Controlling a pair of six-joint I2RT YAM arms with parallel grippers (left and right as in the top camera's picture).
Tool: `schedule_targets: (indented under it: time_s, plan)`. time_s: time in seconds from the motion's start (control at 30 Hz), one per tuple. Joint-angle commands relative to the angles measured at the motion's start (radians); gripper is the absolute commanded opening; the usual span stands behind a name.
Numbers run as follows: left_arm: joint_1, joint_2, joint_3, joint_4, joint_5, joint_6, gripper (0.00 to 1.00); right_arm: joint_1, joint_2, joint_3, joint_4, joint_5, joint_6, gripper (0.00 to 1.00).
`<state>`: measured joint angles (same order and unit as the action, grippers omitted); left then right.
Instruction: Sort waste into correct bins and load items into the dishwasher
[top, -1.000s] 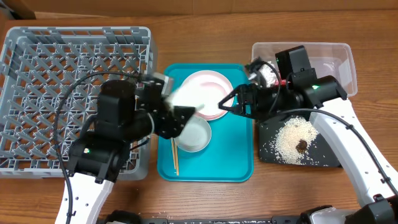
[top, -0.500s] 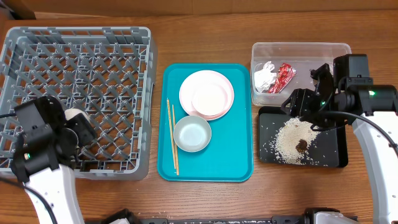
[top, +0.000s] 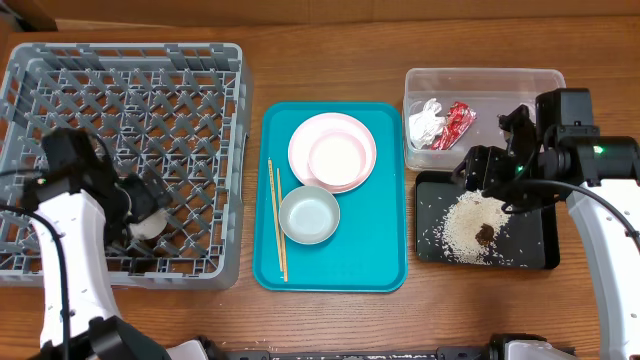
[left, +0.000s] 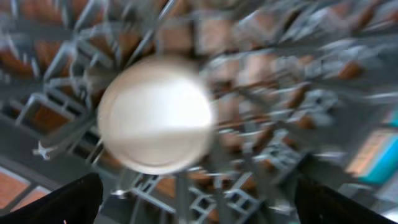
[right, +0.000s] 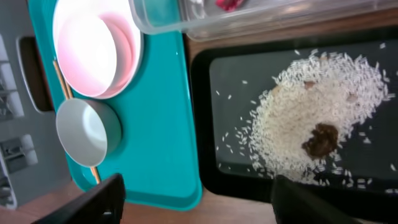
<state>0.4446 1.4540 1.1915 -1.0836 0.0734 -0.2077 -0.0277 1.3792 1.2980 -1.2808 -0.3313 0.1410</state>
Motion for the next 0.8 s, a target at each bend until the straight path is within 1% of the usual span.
schedule_targets:
  time_s: [0.0, 0.07, 0.1, 0.13, 0.17, 0.2, 0.3, 0.33, 0.4, 0.43, 0.5, 0.6, 0.63, 0.67, 0.7, 0.73, 0.77]
  plan:
    - [-0.113, -0.090, 0.121, 0.000, 0.164, 0.022, 1.00, -0.029, -0.008, 0.020, -0.010, 0.061, -0.023, 0.80]
    - [-0.273, -0.125, 0.124, 0.035, 0.155, 0.029, 1.00, -0.070, -0.008, 0.020, -0.015, 0.084, -0.020, 0.85]
    - [-0.318, -0.128, 0.124, 0.041, 0.155, 0.029, 1.00, -0.090, -0.008, 0.020, -0.015, 0.083, -0.006, 0.88]
    - [-0.417, -0.126, 0.123, 0.055, 0.154, 0.028, 1.00, -0.109, -0.008, 0.020, -0.015, 0.074, -0.003, 0.93]
    - [-0.483, -0.119, 0.120, 0.066, 0.148, 0.028, 1.00, -0.129, -0.008, 0.020, -0.015, 0.056, -0.003, 0.98]
    - [-0.562, -0.108, 0.118, 0.072, 0.125, 0.027, 1.00, -0.144, -0.008, 0.020, -0.015, 0.038, -0.003, 1.00]
    - [-0.764, -0.049, 0.117, 0.075, 0.056, 0.019, 1.00, -0.172, -0.008, 0.020, -0.014, 0.013, -0.004, 1.00]
    - [-0.839, -0.013, 0.117, 0.076, 0.042, 0.020, 1.00, -0.172, -0.008, 0.020, -0.015, 0.012, -0.004, 1.00]
    - [-0.949, 0.068, 0.117, 0.079, 0.015, 0.001, 1.00, -0.171, -0.008, 0.020, -0.014, 0.012, -0.004, 1.00]
    - [-0.996, 0.120, 0.117, 0.082, 0.002, -0.018, 1.00, -0.171, -0.008, 0.020, -0.015, 0.012, -0.004, 1.00]
    - [-1.045, 0.197, 0.117, 0.090, -0.002, -0.040, 1.00, -0.171, -0.008, 0.020, -0.016, 0.012, -0.004, 1.00]
    - [-1.089, 0.307, 0.117, 0.101, -0.002, -0.079, 0.88, -0.171, -0.008, 0.020, -0.016, 0.012, -0.003, 1.00]
    - [-1.100, 0.349, 0.117, 0.102, -0.002, -0.082, 0.82, -0.171, -0.008, 0.020, -0.016, 0.012, -0.003, 1.00]
    - [-1.106, 0.376, 0.117, 0.101, -0.001, -0.082, 0.73, -0.171, -0.008, 0.020, -0.016, 0.012, -0.004, 1.00]
    - [-1.110, 0.409, 0.117, 0.101, 0.005, -0.082, 0.61, -0.171, -0.008, 0.020, -0.016, 0.012, -0.003, 1.00]
    - [-1.111, 0.438, 0.117, 0.101, 0.006, -0.086, 0.37, -0.171, -0.008, 0.020, -0.017, 0.012, -0.003, 1.00]
    - [-1.111, 0.443, 0.118, 0.101, 0.006, -0.087, 0.18, -0.171, -0.008, 0.020, -0.019, 0.012, -0.003, 1.00]
